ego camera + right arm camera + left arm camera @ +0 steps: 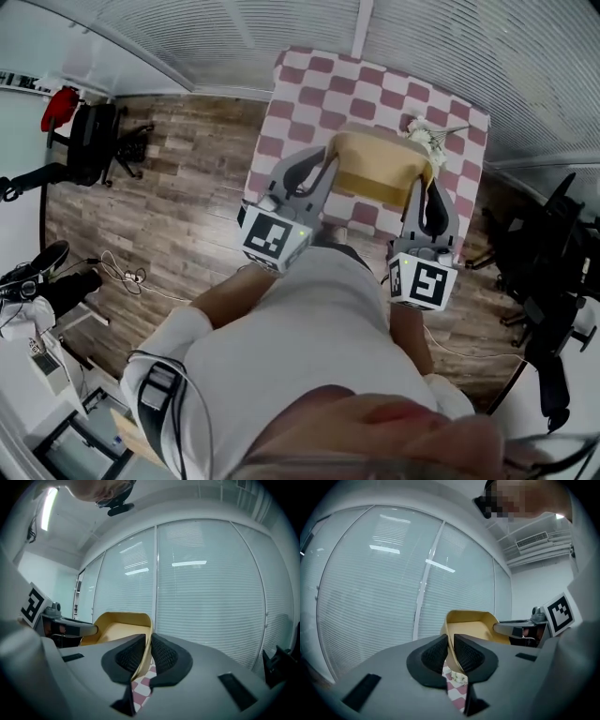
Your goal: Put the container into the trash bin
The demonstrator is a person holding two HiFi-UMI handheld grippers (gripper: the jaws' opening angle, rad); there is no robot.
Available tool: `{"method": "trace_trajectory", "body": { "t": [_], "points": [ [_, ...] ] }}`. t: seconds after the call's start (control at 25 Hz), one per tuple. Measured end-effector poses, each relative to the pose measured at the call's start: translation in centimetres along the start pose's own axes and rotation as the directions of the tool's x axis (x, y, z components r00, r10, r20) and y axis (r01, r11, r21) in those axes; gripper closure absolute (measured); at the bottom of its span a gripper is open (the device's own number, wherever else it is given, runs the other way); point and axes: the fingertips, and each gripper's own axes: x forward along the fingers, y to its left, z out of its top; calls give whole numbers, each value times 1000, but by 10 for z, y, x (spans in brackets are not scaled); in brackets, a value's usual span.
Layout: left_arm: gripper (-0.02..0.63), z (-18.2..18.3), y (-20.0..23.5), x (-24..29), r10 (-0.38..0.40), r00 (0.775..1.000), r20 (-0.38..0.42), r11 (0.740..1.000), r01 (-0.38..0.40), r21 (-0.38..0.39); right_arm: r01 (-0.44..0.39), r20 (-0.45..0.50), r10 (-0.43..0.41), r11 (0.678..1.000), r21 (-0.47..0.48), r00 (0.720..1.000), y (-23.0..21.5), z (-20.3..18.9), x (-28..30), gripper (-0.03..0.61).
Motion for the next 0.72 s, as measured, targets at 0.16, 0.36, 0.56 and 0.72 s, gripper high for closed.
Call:
{"method": "trace_trajectory", "body": {
  "t": [0.16, 0.36, 0.56, 0.72],
  "points": [
    [551, 9, -7, -4, 12, 1000, 19, 1000, -12, 10, -20, 24, 20, 1000, -5, 1000, -1, 6, -8, 520],
    [551, 14, -14, -5, 47, 998, 33, 999, -47, 6, -43, 28, 43, 999, -1, 999, -7, 8, -10, 520],
    [554, 5, -4, -16, 132, 991, 28, 991, -132, -12, -122, 16, 121, 992, 18, 992, 5, 0, -1, 520],
    [554, 1, 11, -42, 227, 973, 42, 974, -226, -30, -219, 28, 219, 976, 1, 975, 31, 2, 10, 520]
  ]
}}
